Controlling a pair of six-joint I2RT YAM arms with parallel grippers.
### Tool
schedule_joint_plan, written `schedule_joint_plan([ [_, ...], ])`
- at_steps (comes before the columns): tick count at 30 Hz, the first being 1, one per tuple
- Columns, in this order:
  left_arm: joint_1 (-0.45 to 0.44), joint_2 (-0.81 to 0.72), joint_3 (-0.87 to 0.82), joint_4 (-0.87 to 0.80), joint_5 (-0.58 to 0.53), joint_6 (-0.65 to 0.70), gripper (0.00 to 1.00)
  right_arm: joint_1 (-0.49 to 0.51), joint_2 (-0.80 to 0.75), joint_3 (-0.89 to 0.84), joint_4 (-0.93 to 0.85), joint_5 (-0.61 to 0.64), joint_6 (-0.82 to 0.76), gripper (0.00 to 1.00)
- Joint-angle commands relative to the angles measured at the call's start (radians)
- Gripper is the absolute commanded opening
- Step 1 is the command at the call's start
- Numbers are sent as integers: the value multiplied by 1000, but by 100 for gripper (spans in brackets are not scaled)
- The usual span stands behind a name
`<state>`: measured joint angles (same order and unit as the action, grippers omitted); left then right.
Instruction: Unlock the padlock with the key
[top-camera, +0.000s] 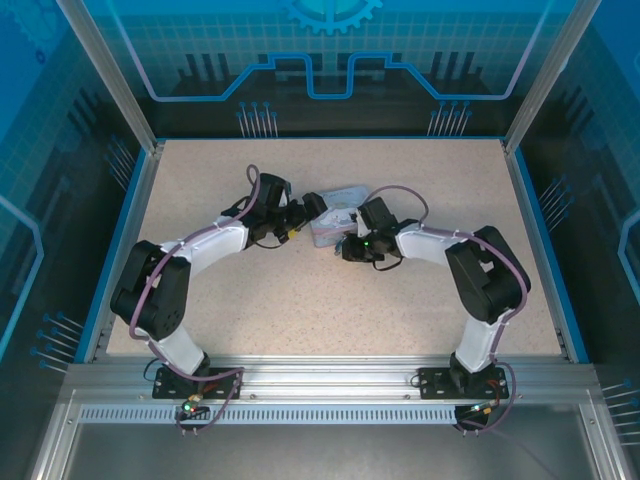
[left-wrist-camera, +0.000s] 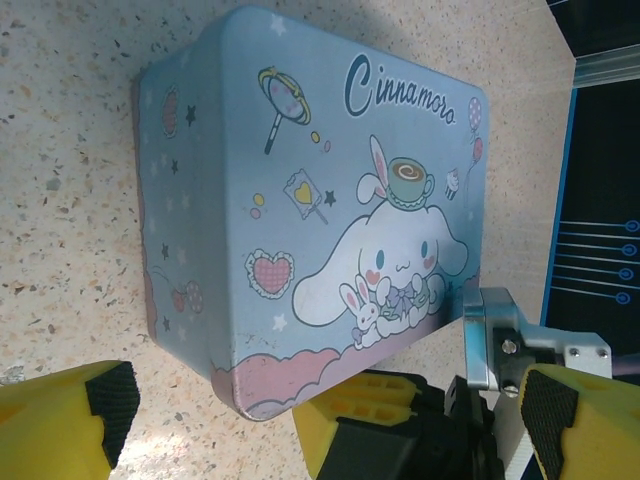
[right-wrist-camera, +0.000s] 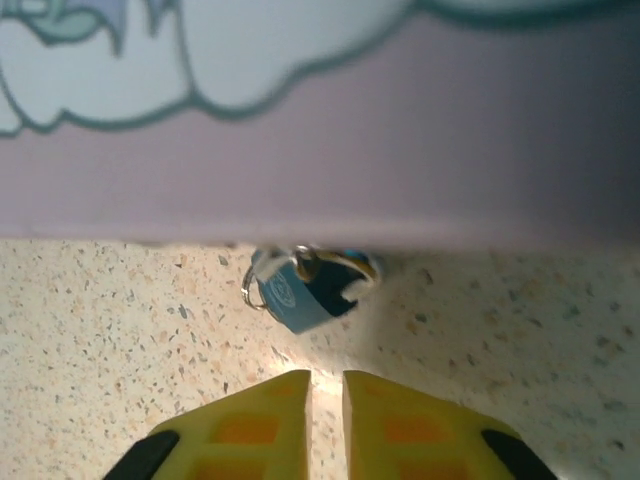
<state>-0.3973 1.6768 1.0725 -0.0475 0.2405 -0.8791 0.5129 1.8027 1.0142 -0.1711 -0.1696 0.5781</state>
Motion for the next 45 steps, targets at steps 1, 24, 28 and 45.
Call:
schedule_joint_plan([
  [1, 11, 18, 35, -14, 7, 29, 99, -23, -74, -62, 37, -10, 48, 31],
  [24, 28, 52, 58, 10, 29, 15, 99, -11, 53, -110, 387, -83, 249, 49],
  [28, 28, 62, 59, 6, 22, 18, 99, 11, 52, -115, 398, -51, 276, 46],
  [45, 28, 91, 157, -222, -192, 176, 99, 43, 38, -238, 591, 36, 417, 44],
])
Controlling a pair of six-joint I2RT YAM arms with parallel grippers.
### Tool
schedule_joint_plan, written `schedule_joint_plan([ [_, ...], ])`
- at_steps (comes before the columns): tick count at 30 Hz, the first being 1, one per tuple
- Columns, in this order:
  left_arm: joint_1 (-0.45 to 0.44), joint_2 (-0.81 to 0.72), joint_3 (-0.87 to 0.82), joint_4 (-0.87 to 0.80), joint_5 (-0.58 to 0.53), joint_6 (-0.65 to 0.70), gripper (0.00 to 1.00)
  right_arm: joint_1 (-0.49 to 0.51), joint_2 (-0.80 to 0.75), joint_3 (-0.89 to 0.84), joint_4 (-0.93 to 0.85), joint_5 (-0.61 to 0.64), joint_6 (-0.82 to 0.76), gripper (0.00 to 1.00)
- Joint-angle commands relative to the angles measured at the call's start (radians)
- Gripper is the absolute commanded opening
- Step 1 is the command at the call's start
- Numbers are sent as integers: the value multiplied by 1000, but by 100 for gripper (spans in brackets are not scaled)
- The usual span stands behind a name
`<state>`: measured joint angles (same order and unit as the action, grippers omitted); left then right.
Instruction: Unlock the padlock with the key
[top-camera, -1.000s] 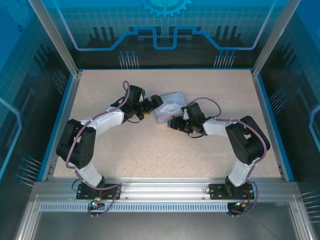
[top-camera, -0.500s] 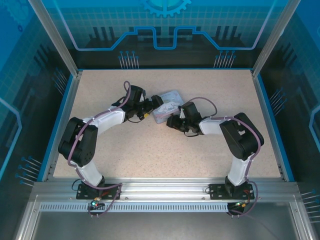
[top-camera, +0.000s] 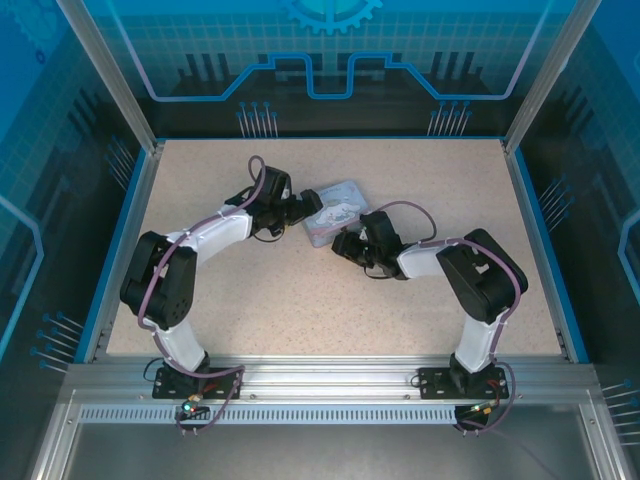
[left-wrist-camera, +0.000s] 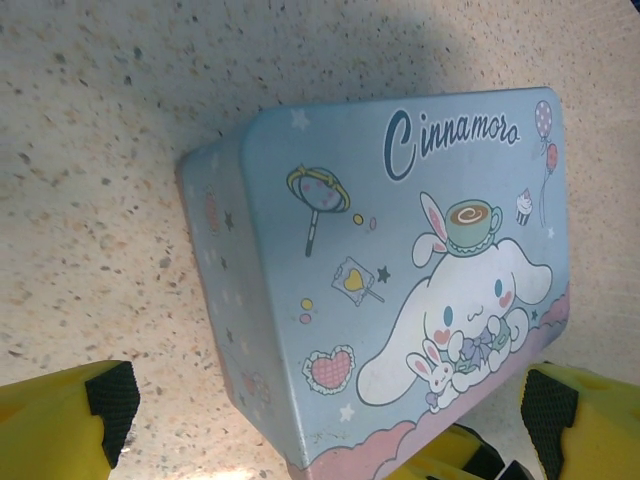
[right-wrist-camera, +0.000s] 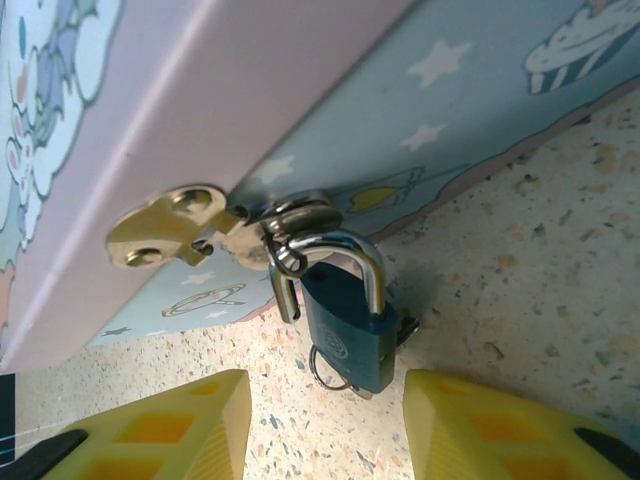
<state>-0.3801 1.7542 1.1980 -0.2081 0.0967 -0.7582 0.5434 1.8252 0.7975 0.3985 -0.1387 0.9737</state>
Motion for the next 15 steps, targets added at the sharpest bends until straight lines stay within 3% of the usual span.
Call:
schedule_joint_plan([
  [1, 11, 15, 34, -62, -49, 57, 99, 12, 19, -20, 24, 3, 24, 44],
  [8, 10, 45, 50, -60, -54, 65, 99, 23, 33, -11, 21, 9, 27, 43],
  [15, 11, 67, 66, -60, -54, 77, 99, 33, 37, 2, -39, 99, 33, 43],
])
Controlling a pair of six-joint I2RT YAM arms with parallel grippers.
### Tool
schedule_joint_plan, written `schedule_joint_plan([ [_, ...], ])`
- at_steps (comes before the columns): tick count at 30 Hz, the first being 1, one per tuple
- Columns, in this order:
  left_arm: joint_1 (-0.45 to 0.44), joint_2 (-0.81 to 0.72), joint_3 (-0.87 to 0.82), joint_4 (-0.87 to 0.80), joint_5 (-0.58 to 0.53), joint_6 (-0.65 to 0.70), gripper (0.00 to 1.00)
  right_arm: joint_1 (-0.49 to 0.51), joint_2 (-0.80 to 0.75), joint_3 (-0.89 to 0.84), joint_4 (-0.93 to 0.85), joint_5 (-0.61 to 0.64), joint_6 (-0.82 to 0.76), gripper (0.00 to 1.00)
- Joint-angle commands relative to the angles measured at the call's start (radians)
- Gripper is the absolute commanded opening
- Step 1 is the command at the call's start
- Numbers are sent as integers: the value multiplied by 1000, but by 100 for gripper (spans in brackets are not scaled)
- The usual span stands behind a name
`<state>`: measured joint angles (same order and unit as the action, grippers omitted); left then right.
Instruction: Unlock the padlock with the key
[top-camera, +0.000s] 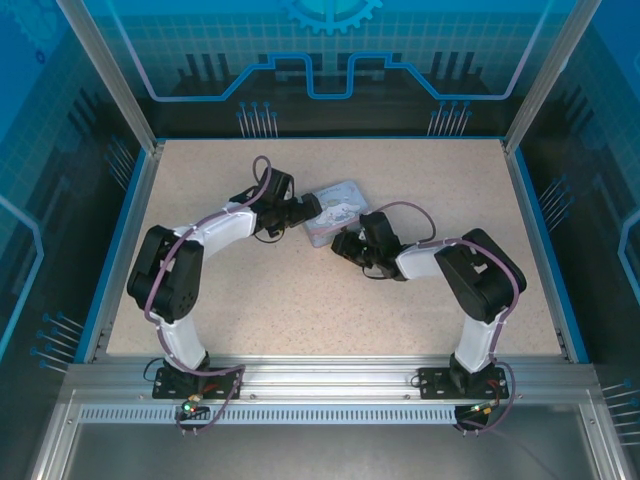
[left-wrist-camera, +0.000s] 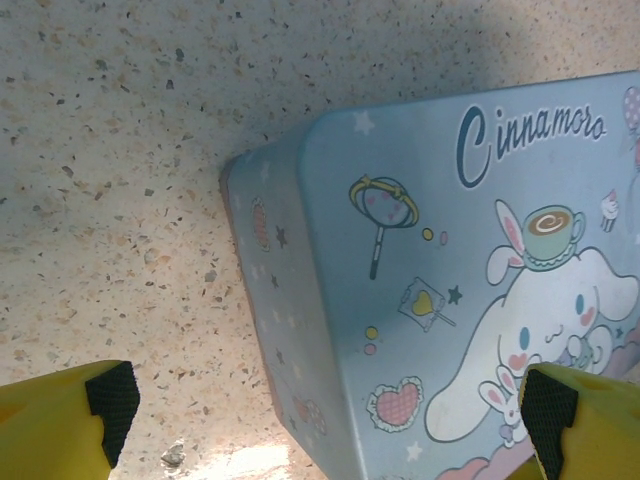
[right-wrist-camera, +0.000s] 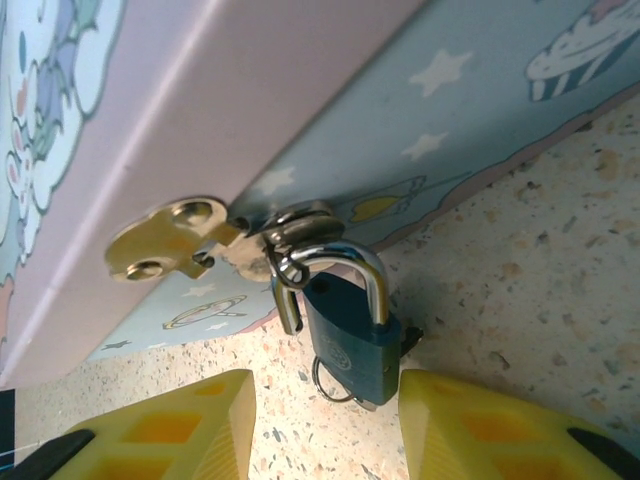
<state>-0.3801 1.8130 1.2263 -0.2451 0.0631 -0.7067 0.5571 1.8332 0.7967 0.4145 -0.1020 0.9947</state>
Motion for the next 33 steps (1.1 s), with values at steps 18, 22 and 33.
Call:
schedule_joint_plan([
  [18, 11, 32, 35, -9, -9, 21, 99, 25, 110, 67, -66, 88, -10, 25],
  [22, 11, 33, 36, -7, -8, 18, 99, 25, 105, 61, -68, 94, -7, 18],
  [33, 11, 31, 28, -32, -35, 32, 99, -7, 18, 18, -102, 82, -13, 0],
])
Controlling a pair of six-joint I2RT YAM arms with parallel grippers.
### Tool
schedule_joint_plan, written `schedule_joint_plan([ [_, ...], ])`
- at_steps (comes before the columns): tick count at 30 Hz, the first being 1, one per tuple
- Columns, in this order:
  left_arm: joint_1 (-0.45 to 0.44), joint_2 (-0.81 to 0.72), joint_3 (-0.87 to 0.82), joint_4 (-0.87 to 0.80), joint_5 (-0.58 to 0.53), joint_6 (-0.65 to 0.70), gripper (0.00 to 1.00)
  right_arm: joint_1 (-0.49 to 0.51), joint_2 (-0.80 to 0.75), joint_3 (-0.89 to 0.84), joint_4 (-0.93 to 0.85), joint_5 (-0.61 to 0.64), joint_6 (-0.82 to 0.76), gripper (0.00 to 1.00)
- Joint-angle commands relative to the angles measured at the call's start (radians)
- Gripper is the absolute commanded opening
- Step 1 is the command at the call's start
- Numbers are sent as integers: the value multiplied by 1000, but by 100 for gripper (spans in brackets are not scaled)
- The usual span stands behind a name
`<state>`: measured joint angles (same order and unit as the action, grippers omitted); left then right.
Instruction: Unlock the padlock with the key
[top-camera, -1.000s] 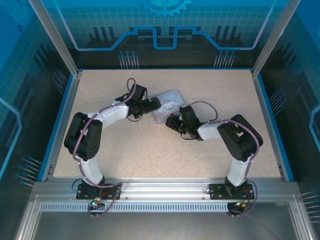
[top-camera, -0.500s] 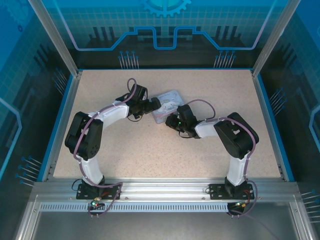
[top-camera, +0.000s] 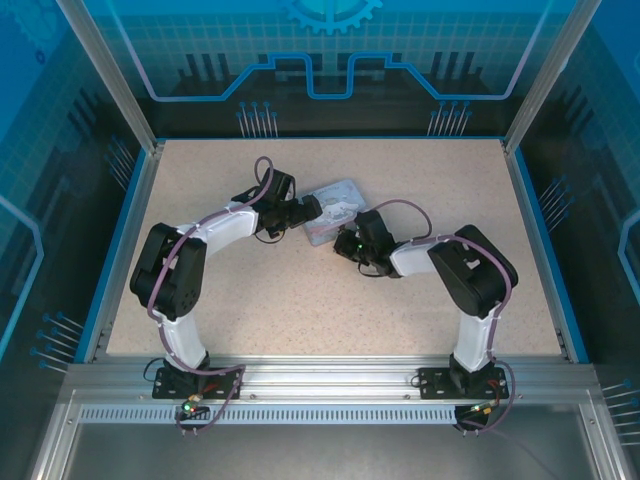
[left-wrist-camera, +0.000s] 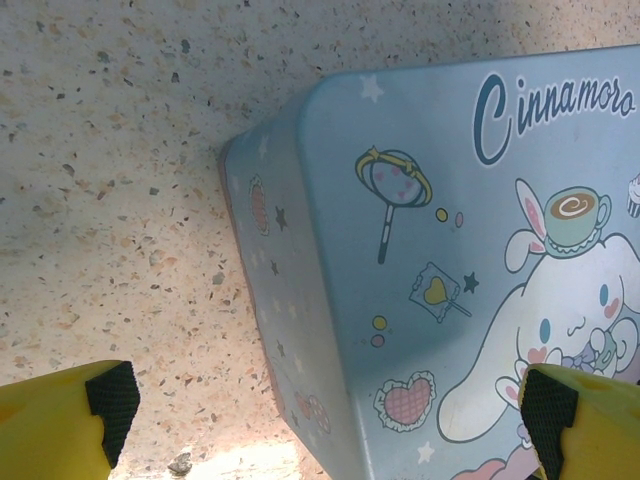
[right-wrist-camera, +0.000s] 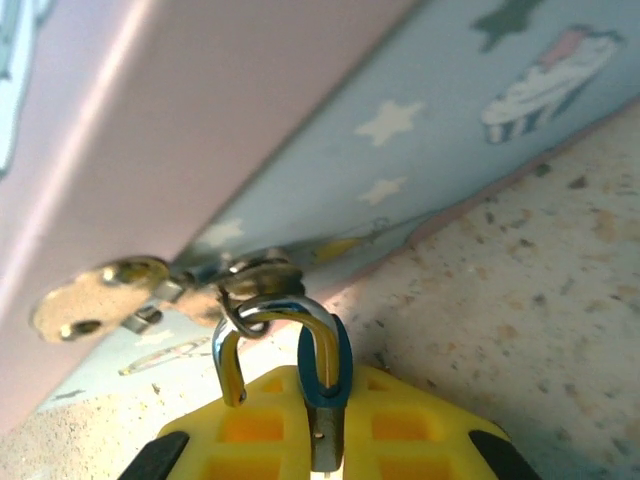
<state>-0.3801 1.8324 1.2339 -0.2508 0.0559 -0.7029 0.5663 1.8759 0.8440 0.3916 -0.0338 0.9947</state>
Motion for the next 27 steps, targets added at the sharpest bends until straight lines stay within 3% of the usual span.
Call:
schedule_joint_plan([
  [1, 10, 15, 20, -32, -32, 29, 99, -23, -33, -32, -84, 4, -11, 0],
  [13, -15, 76, 36, -67, -69, 52, 99, -81, -39, -72, -10, -97, 49, 0],
  [27, -114, 123, 46, -153, -229, 121, 99, -156, -9, -138, 215, -182, 245, 0],
])
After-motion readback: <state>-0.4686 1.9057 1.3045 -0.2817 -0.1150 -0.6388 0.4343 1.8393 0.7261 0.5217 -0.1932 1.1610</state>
